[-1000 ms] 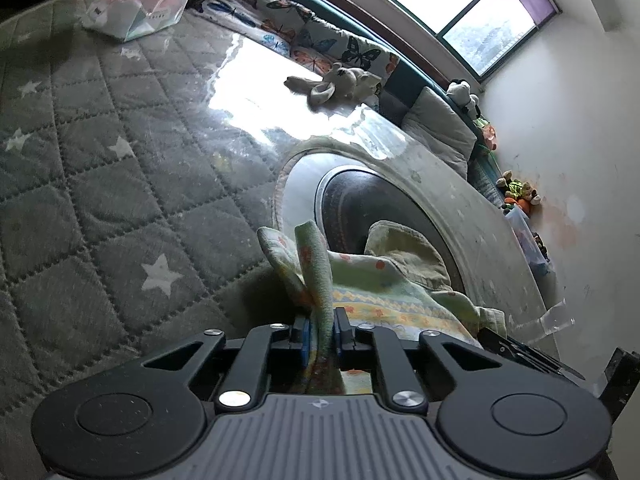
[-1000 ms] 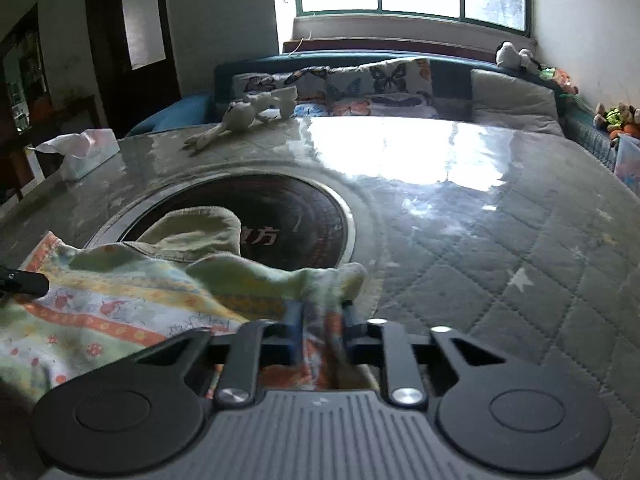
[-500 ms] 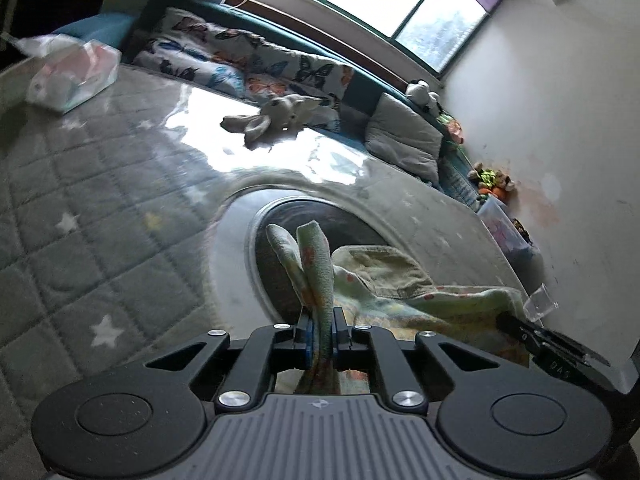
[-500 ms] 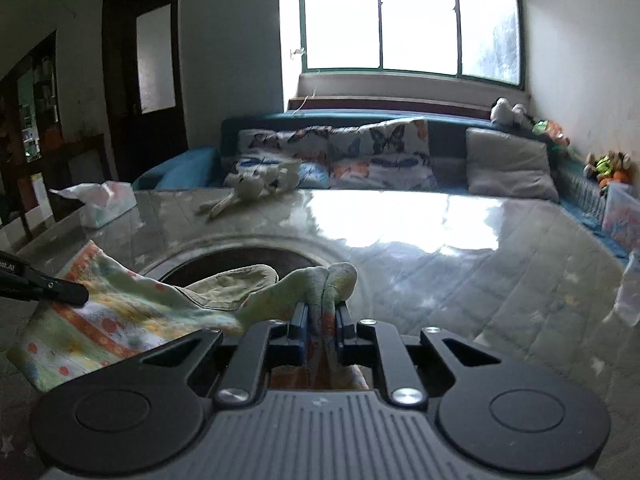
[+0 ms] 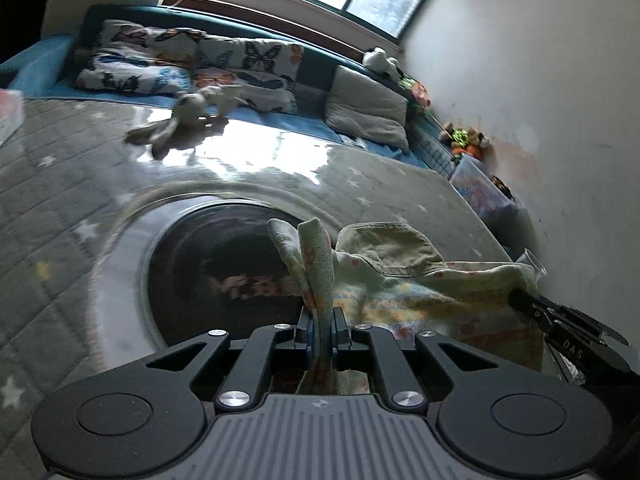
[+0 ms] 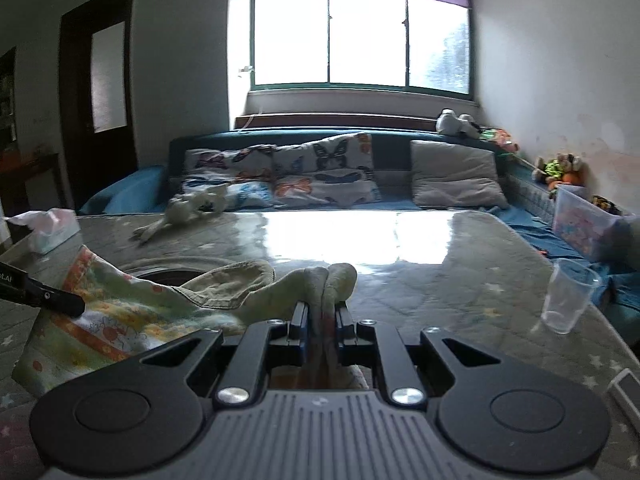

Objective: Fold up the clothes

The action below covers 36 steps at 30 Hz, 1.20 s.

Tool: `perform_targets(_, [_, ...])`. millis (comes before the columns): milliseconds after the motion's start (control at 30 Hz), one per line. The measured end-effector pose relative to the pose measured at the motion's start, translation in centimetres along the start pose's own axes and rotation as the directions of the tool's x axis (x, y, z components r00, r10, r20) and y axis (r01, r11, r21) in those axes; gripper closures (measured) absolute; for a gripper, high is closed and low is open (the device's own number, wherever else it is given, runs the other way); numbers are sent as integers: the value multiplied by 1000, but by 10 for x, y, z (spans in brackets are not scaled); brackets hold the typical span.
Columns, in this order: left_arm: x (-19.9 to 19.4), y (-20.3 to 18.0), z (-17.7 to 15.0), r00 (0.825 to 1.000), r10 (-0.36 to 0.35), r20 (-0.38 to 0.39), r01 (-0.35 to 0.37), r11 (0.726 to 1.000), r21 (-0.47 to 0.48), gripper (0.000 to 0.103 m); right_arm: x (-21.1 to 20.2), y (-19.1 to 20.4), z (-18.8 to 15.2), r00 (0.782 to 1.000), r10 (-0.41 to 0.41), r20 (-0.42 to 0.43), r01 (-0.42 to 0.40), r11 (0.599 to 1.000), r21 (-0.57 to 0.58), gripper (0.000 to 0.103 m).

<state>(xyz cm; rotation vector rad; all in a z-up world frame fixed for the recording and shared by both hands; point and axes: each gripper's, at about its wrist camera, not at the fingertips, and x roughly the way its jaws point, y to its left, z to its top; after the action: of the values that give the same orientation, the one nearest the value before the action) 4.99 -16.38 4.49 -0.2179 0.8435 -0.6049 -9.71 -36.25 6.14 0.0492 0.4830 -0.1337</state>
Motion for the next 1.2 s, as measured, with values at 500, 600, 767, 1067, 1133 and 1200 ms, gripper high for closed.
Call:
perform_targets(500, [66, -50, 17, 996, -46, -74, 50, 997, 57, 94, 10, -73, -1, 994, -114, -4, 114, 992, 51, 91])
perform_targets(600, [77, -56, 19, 995, -46, -87, 53, 996, 76, 94, 16, -84, -2, 991, -130, -13, 130, 990, 57, 91])
perform_targets(767, [92, -57, 18, 993, -29, -112, 38, 996, 86, 93, 32, -101, -12, 986, -154, -63, 159, 984, 86, 91])
perform_targets(1067, [101, -44, 18, 991, 77, -113, -67, 993, 92, 60, 50, -122, -30, 968, -202, -146, 220, 968, 124, 78])
perform_targets(1133, [100, -42, 21, 991, 100, -90, -91, 991, 98, 60, 49, -123, -30, 967, -211, -145, 230, 965, 128, 78])
perform_targets(1200, [99, -45, 24, 992, 98, -76, -90, 990, 106, 61, 47, -123, -28, 972, -195, -133, 212, 968, 135, 78])
